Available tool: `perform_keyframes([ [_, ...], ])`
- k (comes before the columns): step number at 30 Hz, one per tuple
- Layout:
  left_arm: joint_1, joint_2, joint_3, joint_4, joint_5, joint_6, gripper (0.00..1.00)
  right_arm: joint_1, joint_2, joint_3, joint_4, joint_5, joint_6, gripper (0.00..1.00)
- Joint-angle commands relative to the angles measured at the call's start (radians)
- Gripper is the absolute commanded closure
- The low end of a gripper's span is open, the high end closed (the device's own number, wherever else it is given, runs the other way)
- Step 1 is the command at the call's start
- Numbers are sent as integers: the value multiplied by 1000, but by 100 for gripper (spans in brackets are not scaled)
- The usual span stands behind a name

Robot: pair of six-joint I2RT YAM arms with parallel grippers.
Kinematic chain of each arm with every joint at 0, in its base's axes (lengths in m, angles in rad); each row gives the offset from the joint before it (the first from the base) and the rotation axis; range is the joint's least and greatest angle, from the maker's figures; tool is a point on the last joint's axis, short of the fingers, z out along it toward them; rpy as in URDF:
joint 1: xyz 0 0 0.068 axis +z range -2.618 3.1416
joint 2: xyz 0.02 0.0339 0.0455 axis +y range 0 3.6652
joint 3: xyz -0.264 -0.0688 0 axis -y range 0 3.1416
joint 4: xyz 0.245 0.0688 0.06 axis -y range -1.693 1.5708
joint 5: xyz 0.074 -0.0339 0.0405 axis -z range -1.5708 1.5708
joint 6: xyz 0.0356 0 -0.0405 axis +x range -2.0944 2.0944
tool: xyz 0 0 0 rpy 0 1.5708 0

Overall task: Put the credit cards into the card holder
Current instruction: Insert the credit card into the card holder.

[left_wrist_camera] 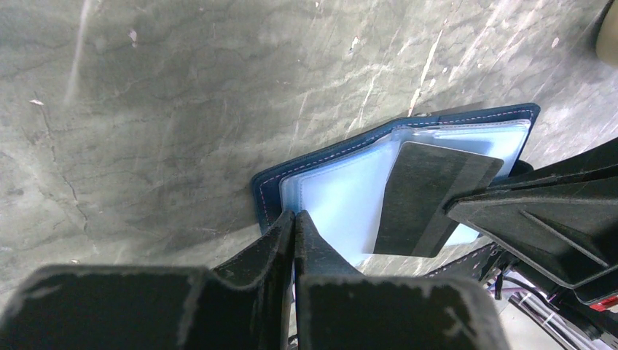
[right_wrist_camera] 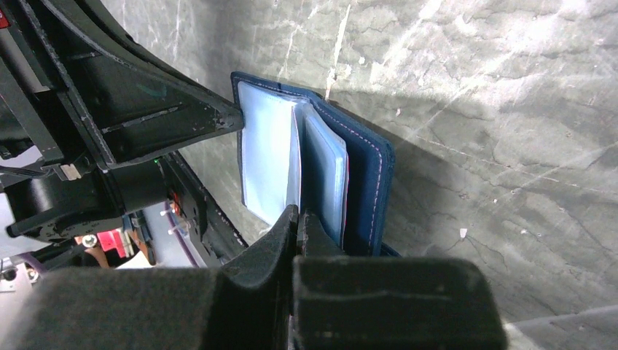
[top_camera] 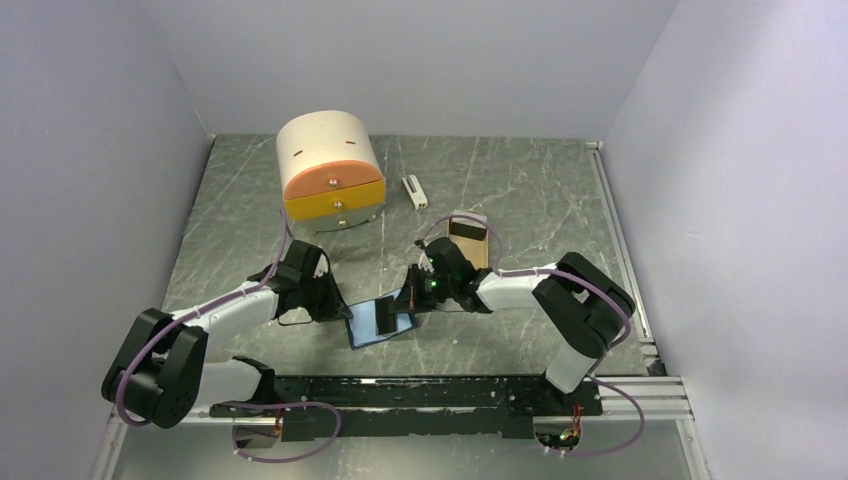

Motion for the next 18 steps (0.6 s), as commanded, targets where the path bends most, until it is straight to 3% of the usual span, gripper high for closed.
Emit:
perform_keyframes([
  [1,-7,14,-16,5,-37,21,91,-7,35,15,-37,-23,-39,100],
  [9,-7,16,-8,-5,-40,22,91,-5,97,75,-108,-58,-96,100],
  [18,-6,14,-4,2,-35,16,91,9,105,135,-219,13,-168,92],
])
